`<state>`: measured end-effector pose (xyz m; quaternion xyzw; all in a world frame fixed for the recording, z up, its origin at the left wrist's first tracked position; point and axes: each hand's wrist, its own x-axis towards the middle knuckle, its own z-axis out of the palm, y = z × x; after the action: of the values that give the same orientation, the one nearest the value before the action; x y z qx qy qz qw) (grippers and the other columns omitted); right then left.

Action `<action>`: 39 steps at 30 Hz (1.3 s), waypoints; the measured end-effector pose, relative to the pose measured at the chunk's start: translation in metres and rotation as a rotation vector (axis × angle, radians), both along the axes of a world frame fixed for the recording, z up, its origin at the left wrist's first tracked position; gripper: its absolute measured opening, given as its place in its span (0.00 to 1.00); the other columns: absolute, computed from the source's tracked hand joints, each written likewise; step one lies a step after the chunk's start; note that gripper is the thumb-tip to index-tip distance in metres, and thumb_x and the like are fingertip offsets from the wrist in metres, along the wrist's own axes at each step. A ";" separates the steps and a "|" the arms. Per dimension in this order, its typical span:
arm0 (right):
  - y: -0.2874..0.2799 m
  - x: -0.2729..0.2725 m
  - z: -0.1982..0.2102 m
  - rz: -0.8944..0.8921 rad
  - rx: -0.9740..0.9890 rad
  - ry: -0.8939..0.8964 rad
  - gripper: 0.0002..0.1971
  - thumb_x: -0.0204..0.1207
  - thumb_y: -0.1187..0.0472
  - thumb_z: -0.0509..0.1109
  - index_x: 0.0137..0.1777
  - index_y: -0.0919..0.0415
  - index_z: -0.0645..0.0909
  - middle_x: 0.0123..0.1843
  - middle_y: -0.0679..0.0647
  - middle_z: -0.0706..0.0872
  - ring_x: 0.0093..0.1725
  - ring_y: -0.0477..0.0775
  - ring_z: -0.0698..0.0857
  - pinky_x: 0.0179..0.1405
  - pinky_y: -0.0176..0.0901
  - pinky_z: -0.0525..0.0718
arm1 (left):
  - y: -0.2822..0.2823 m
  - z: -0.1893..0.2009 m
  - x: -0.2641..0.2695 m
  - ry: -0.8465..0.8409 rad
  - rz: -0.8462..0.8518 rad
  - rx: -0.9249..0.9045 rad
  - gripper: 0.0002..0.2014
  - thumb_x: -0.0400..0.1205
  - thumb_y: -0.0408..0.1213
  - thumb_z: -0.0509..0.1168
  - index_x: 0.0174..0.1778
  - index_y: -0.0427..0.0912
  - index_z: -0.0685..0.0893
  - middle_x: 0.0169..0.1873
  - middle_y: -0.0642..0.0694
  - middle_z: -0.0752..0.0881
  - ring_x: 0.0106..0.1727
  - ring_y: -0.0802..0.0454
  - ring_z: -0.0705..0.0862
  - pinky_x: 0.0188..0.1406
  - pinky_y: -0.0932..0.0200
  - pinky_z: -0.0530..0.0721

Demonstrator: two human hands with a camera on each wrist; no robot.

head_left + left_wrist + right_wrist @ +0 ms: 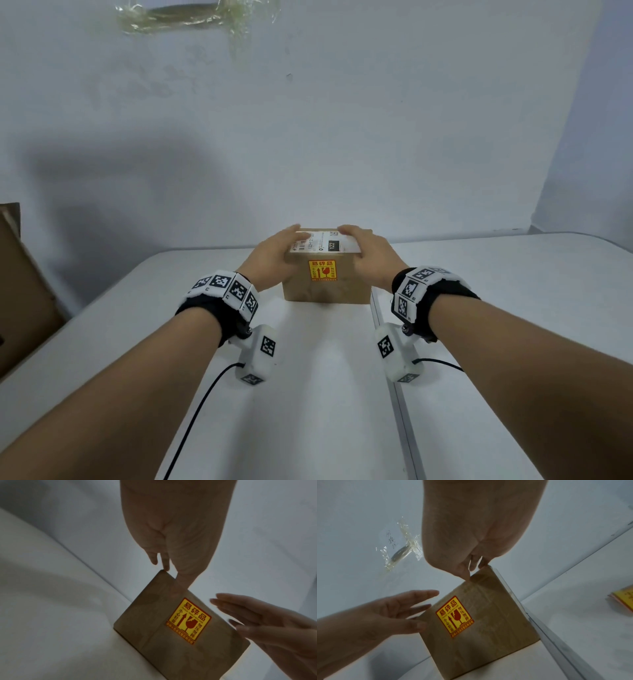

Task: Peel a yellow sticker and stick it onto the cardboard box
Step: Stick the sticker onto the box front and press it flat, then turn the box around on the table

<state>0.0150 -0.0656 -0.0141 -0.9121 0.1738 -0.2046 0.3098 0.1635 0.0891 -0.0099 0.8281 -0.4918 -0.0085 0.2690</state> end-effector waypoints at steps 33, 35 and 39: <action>0.011 -0.021 -0.006 -0.250 0.490 -0.053 0.23 0.80 0.59 0.59 0.75 0.58 0.68 0.67 0.60 0.81 0.54 0.53 0.77 0.55 0.41 0.74 | 0.018 -0.019 -0.036 -0.008 0.039 0.123 0.27 0.75 0.49 0.72 0.70 0.52 0.76 0.73 0.52 0.73 0.70 0.49 0.77 0.69 0.55 0.73; 0.010 -0.019 -0.008 -0.243 0.467 -0.049 0.22 0.81 0.58 0.58 0.74 0.58 0.70 0.67 0.59 0.80 0.54 0.52 0.77 0.56 0.40 0.74 | 0.016 -0.020 -0.036 -0.066 0.089 0.150 0.26 0.75 0.49 0.71 0.70 0.54 0.76 0.69 0.49 0.78 0.67 0.47 0.79 0.63 0.54 0.76; 0.004 -0.014 -0.013 -0.241 0.431 -0.052 0.20 0.82 0.55 0.58 0.73 0.57 0.72 0.67 0.58 0.81 0.53 0.51 0.77 0.53 0.40 0.75 | 0.004 -0.018 -0.035 -0.157 0.124 0.204 0.33 0.72 0.59 0.70 0.71 0.54 0.70 0.68 0.51 0.73 0.61 0.46 0.81 0.51 0.54 0.78</action>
<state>0.0014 -0.0617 -0.0274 -0.7919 0.3130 -0.2218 0.4751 0.1283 0.0935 -0.0277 0.8781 -0.4558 0.0230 0.1440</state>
